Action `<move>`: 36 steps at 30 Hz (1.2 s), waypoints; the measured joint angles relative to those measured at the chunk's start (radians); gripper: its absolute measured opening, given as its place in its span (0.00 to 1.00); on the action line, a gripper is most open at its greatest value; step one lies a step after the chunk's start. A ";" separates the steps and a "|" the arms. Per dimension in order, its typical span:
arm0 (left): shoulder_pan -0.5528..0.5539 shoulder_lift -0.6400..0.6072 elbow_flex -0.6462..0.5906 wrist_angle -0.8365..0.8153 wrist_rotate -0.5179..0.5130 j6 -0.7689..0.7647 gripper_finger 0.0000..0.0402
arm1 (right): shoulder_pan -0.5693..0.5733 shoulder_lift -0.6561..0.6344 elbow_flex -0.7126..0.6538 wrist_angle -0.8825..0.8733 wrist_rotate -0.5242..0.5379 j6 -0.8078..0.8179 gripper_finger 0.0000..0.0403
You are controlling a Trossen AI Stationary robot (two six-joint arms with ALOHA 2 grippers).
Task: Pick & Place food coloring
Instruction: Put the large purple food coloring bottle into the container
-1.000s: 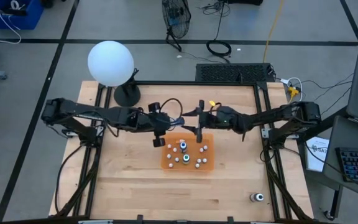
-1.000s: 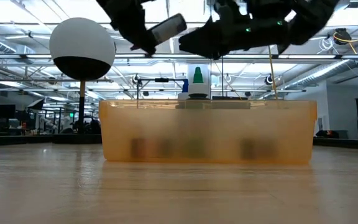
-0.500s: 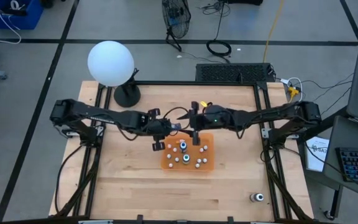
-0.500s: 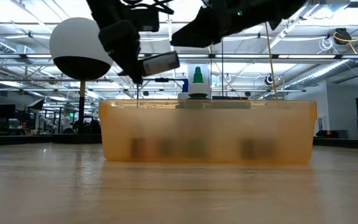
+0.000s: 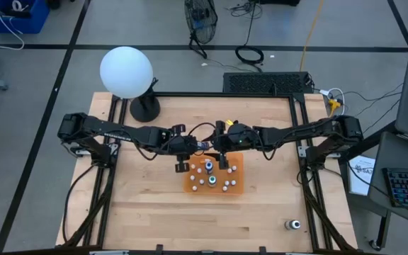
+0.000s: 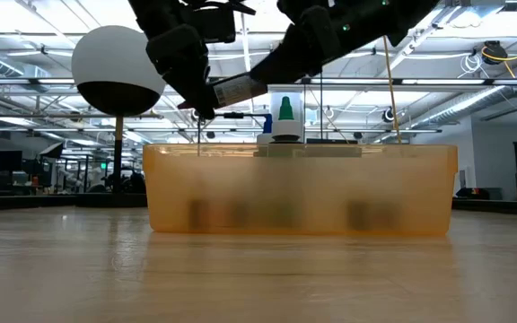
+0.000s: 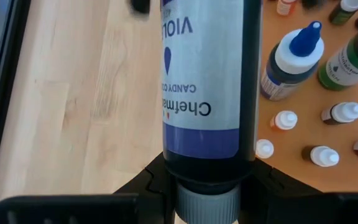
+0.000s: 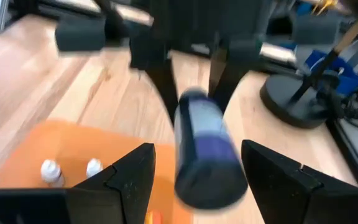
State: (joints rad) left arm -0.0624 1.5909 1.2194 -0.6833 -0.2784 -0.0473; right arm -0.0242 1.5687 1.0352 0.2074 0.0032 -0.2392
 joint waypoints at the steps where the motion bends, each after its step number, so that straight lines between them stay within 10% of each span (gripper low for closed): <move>1: 0.000 0.000 0.000 0.001 0.000 0.000 0.28 | 0.000 0.006 0.002 0.009 0.000 0.000 0.56; 11: -0.015 0.000 0.002 0.037 0.018 0.024 0.28 | -0.002 0.039 0.000 0.037 0.000 -0.007 0.53; 19: -0.018 -0.002 0.003 0.047 0.003 0.013 0.29 | -0.002 0.039 -0.001 0.064 -0.008 -0.053 0.29; 28: -0.017 -0.090 0.003 0.024 0.015 -0.044 0.73 | -0.005 0.037 0.000 0.069 0.100 -0.096 0.29; 36: -0.051 -0.287 -0.105 0.172 -0.075 -0.002 0.89 | -0.008 0.038 -0.084 0.325 0.101 -0.090 0.29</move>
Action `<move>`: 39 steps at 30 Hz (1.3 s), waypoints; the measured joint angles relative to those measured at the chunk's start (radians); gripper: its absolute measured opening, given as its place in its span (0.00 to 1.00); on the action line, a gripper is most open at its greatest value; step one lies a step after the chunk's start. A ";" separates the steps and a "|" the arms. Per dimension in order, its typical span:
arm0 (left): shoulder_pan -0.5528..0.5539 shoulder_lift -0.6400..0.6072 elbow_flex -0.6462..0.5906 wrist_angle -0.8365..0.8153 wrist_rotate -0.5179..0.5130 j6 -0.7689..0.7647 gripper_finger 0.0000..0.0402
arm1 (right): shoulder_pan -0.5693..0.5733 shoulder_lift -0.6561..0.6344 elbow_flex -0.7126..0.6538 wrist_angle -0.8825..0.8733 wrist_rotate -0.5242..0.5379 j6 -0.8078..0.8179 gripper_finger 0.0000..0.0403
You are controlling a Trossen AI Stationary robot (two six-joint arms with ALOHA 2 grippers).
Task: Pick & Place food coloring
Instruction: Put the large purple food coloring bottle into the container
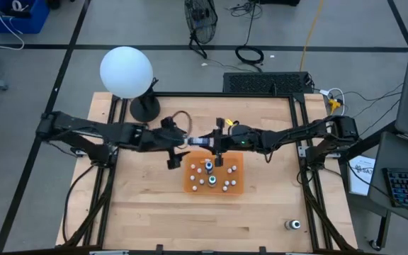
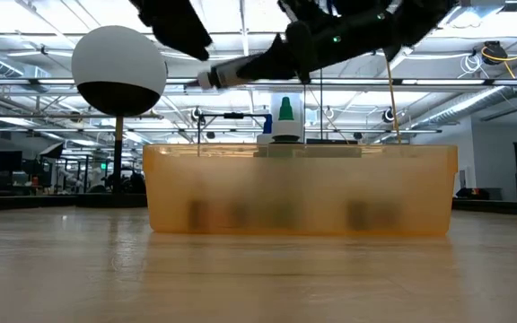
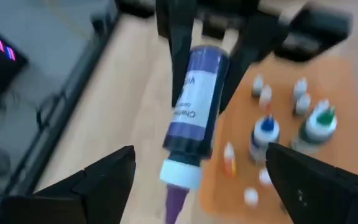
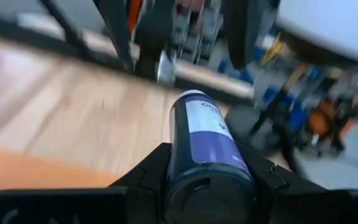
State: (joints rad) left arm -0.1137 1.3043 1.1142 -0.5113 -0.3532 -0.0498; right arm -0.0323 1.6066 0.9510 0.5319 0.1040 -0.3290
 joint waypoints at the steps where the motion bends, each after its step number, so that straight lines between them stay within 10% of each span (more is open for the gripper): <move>1: -0.002 -0.026 -0.031 0.064 -0.004 0.021 0.89 | -0.002 0.000 -0.028 0.089 -0.002 0.001 0.29; 7: 0.005 -0.163 -0.265 0.559 -0.006 0.169 0.87 | -0.014 0.002 -0.151 0.570 -0.028 -0.002 0.29; 15: 0.094 -0.133 -0.482 1.282 0.219 0.234 0.83 | -0.014 -0.001 -0.158 0.778 -0.105 -0.019 0.29; 39: 0.166 -0.022 -0.469 1.485 0.327 0.220 0.73 | -0.012 0.000 -0.158 0.781 -0.109 -0.016 0.29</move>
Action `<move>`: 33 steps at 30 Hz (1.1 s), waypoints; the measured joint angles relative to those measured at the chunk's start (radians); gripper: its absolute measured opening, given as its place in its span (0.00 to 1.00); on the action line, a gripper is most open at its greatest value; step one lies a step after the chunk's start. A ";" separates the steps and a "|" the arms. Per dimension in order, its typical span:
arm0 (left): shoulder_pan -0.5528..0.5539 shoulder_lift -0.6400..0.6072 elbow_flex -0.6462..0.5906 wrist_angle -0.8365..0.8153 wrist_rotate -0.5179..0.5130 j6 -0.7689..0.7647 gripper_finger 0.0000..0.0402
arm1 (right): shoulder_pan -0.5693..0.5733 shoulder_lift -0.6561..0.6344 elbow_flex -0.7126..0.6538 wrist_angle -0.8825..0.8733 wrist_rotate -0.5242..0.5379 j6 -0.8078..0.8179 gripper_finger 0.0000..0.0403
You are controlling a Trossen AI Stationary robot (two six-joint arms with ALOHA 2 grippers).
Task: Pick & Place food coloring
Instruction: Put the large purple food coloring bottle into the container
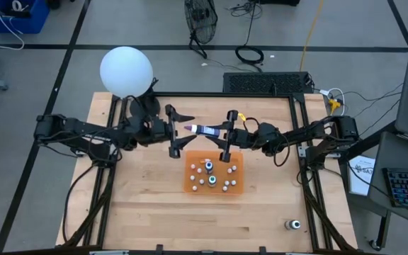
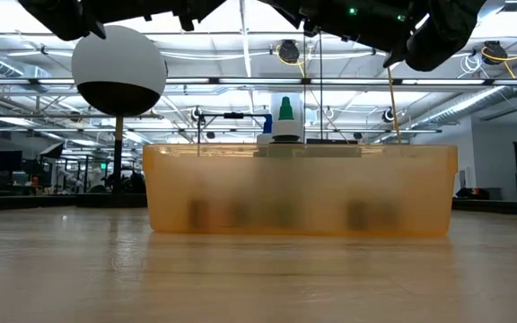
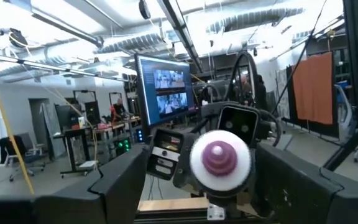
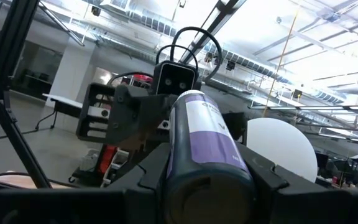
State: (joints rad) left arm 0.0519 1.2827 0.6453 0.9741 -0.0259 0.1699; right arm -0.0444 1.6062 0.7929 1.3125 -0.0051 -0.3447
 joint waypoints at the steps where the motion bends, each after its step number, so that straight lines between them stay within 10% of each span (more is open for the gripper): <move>1: 0.002 0.000 0.000 0.002 0.000 -0.001 0.73 | 0.000 0.000 0.000 0.000 0.000 0.000 0.29; 24: 0.050 0.000 0.000 0.051 0.124 -0.117 0.68 | -0.001 0.001 0.027 0.037 -0.029 0.002 0.29; 33: 0.039 0.023 0.146 -0.192 0.140 -0.115 0.68 | -0.002 0.001 0.027 0.031 -0.027 0.002 0.29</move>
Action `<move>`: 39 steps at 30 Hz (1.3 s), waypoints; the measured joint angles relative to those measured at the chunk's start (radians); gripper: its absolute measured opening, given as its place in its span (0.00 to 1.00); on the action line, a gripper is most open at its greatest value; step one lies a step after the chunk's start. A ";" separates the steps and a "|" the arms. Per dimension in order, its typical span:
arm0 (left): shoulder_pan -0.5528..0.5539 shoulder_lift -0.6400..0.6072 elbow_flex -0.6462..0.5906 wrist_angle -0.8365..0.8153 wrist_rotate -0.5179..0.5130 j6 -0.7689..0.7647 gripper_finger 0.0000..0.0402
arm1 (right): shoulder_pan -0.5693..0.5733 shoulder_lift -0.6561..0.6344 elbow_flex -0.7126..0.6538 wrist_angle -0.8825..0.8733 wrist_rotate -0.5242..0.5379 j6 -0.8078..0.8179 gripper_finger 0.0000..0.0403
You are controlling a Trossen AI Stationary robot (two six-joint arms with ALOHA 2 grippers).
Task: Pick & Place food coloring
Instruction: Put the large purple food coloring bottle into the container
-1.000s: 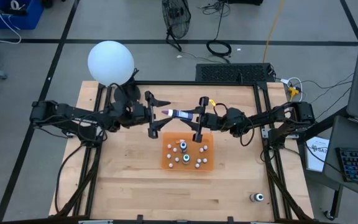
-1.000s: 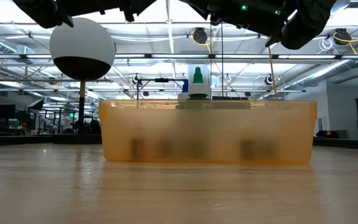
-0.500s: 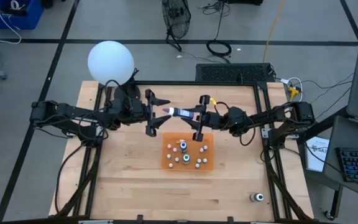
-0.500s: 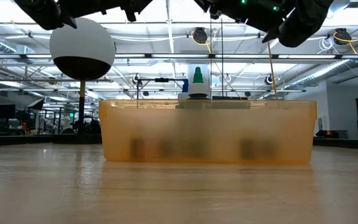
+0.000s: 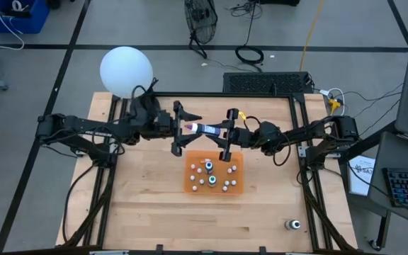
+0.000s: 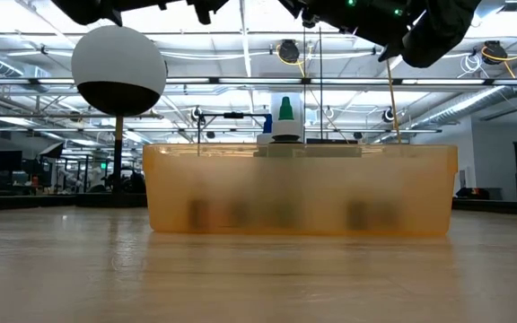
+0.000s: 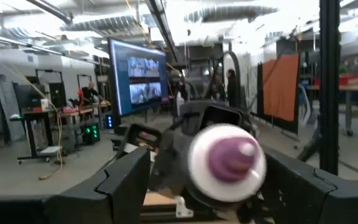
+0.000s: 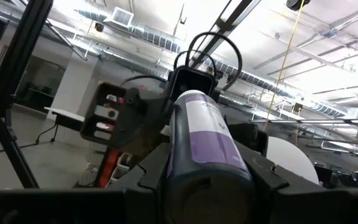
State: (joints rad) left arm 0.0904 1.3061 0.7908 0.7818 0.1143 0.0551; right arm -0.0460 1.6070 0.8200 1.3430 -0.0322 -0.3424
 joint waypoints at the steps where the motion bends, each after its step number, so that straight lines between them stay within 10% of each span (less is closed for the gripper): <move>1: -0.002 0.003 0.001 -0.005 0.000 0.008 0.68 | 0.000 0.000 0.000 0.000 0.000 0.000 0.29; 23: 0.005 0.000 0.003 -0.010 -0.012 0.065 0.37 | 0.005 -0.001 0.000 -0.012 0.038 0.023 0.36; 31: 0.005 -0.162 0.073 -0.475 -0.145 0.078 0.37 | 0.065 -0.067 -0.050 -0.102 0.234 -0.015 0.74; 39: -0.082 -0.105 0.136 -0.836 -0.144 0.032 0.37 | 0.154 -0.241 -0.137 -0.256 0.407 -0.083 0.81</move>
State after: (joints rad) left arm 0.0083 1.2010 0.9264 -0.0542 -0.0299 0.0871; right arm 0.1085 1.3659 0.6829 1.0869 0.3748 -0.4258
